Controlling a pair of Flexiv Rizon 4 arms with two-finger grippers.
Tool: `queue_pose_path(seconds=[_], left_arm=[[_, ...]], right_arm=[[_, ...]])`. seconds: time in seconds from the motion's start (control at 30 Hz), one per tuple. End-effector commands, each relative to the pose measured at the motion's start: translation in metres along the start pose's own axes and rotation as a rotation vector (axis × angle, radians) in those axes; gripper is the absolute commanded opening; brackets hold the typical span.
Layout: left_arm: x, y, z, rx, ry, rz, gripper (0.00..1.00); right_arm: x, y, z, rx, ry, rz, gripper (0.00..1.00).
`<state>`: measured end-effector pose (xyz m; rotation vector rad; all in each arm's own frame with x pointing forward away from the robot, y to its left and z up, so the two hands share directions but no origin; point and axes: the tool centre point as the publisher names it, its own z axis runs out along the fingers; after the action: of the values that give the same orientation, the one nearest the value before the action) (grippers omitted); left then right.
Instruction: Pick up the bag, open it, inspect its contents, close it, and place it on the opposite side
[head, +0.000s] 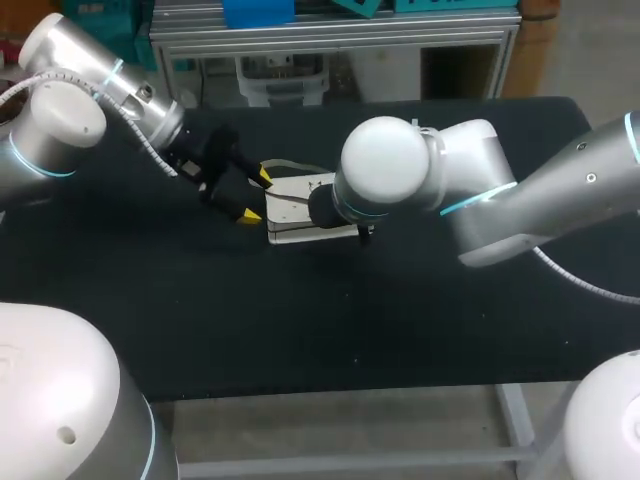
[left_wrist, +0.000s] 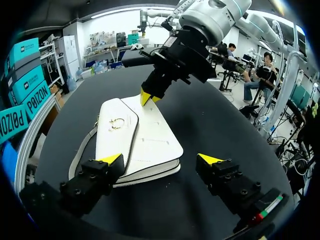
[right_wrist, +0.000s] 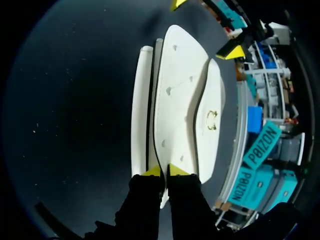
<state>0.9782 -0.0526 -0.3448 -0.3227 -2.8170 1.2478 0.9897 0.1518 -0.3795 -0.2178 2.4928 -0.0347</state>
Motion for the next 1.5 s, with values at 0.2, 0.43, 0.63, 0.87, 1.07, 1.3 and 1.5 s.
queue_pose_path(seconds=[0.2,0.43,0.63,0.87,1.07,1.3,1.5], left_arm=[[-0.002,0.001,-0.001,0.044,0.0,0.04,1.0],[-0.002,0.001,-0.001,0.044,0.0,0.04,1.0],[-0.015,-0.01,-0.011,0.025,-0.08,0.169,1.0],[-0.021,-0.026,-0.02,0.018,-0.232,0.345,1.0],[-0.015,-0.022,0.0,0.0,-0.351,0.482,0.91],[-0.015,-0.027,0.025,0.003,-0.467,0.575,0.51],[-0.019,-0.031,0.037,-0.01,-0.485,0.612,0.48]], right_arm=[[0.003,0.003,0.0,-0.01,0.003,0.004,0.0],[0.003,0.003,0.0,-0.01,0.003,0.004,0.0],[0.003,0.003,0.0,-0.01,0.003,0.004,0.0],[0.003,0.003,0.0,-0.01,0.003,0.004,0.0],[0.003,0.003,0.0,-0.01,0.003,0.004,0.0],[0.003,0.003,0.0,-0.01,0.003,0.004,0.0],[0.003,0.003,0.0,-0.01,0.003,0.004,0.0]])
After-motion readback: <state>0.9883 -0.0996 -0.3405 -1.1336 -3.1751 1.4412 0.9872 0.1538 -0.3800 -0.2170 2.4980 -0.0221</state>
